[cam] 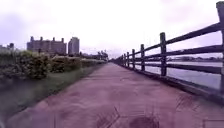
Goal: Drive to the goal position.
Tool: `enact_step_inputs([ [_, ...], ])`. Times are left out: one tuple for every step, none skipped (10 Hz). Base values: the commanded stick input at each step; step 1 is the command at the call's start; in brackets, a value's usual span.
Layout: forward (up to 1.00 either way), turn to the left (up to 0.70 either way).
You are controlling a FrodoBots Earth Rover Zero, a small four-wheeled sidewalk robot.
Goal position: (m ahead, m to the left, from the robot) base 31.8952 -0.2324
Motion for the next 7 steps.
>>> enact_step_inputs([
  [1.0,0.0],
  [1.0,0.0],
  [1.0,0.0],
  [1.0,0.0],
  [1.0,0.0],
  [1.0,0.0],
  [1.0,0.0],
])
